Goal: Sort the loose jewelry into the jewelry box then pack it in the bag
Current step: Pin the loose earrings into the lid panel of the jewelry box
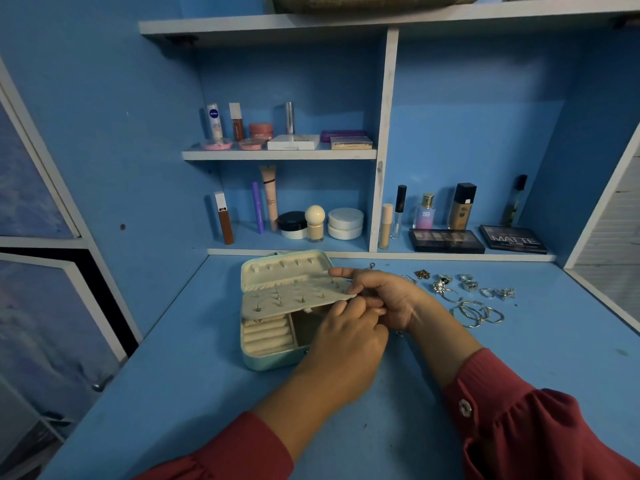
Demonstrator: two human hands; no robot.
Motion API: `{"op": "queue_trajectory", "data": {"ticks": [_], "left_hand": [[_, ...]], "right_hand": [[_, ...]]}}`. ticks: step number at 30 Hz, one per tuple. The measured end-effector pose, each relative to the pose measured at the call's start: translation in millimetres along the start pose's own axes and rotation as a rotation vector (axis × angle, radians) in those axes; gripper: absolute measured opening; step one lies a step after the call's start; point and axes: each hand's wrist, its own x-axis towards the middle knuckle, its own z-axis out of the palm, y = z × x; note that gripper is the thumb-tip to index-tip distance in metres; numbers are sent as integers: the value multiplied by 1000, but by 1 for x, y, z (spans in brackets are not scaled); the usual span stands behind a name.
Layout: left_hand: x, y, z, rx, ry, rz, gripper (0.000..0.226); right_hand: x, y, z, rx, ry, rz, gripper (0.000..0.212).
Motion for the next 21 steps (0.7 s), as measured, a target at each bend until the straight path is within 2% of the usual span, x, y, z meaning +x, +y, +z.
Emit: {"op": "queue_trajectory", "data": {"ticks": [5, 9, 11, 15, 21], "left_hand": [[-2, 2, -10, -88, 17, -31, 30], [-2, 1, -7, -58, 4, 3, 33], [-2, 1, -5, -56, 19, 7, 30], [-2, 3, -2, -47, 52, 59, 8], [0, 5, -3, -12, 43, 76, 6]], "right_hand": [[-1, -1, 0, 10, -24, -2, 40], [1, 0, -2, 30, -37, 7, 42], [2, 1, -2, 31, -32, 4, 42], [3, 0, -3, -8, -16, -7, 44], [3, 1, -5, -8, -26, 5, 50]]}}
